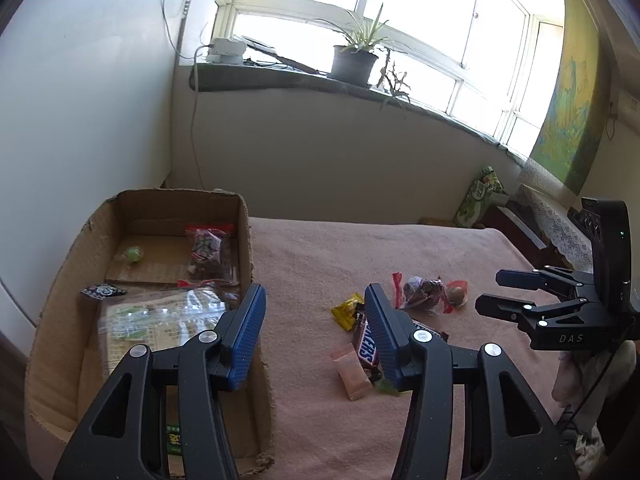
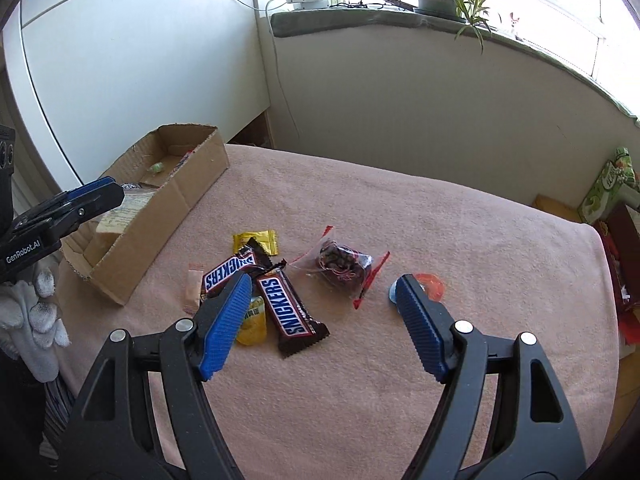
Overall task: Organize snacks
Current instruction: 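Grasp the small green candy packet with the left gripper while the right grasps a Snickers bar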
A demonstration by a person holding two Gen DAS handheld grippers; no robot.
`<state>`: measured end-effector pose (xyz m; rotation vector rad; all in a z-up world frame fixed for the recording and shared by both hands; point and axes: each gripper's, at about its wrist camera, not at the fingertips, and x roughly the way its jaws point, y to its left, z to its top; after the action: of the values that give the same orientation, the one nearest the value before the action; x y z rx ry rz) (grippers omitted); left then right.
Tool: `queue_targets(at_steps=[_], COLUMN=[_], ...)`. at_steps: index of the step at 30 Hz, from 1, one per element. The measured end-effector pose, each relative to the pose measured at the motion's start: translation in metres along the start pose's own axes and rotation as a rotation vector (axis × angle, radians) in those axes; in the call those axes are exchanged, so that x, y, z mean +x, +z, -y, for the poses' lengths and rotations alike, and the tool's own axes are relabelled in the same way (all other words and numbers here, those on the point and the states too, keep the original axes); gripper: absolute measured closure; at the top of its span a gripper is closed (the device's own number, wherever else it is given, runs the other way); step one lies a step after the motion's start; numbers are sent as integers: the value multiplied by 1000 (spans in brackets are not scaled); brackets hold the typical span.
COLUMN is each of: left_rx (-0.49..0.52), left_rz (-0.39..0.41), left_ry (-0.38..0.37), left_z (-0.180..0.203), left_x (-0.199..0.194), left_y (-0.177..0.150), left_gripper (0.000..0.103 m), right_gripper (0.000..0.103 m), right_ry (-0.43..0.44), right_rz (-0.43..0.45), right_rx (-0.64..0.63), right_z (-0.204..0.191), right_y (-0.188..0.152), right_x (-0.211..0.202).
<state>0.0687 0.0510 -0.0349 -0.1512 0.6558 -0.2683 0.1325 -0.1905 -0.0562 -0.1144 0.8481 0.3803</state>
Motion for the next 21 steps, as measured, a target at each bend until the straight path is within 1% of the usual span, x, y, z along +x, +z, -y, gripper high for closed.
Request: queue_targets(at_steps=[3,6,8,9,11,13,15,17,18,21], left_rx=[50,98,120,132,159,173,184,186,186,182], left_rz=[-43,-88,-131,-151,-180,-205,-218,-232,-237,-252], left_ry=[-56,-101,-125,-128,-126,-129,-128,-127,-128,-126], left_z=[22,39,47,51,58,62,65,66,66,67], left_x=[9,18,27,32,39,44,47,51,52,56], left_y=[-6,-15,-22,-26,-32,-34,-36,-36,-37,-37], left_gripper=[61,68,76,78,79,80,80,81,81,82], right_gripper=[26,26,27,30,41,45,46,54,56,57], right_ry=[16,38,50,57,83,103,118,131,134,140], right_rz=[-21,-37,-47,-52,-66,-75,-83,-95,-103,-120], right_rx=[9,-6,-23,-32,-47,-61,-77,-93,-102,-111], right_z=[10,10,9,8,5,1,-2,-5,-6,-7], right_y=[-6,-12,-15,-15,-16,-16,-16,-17,-18,-20], right_x=[3,7,11,13,19,24,29,35,38,47])
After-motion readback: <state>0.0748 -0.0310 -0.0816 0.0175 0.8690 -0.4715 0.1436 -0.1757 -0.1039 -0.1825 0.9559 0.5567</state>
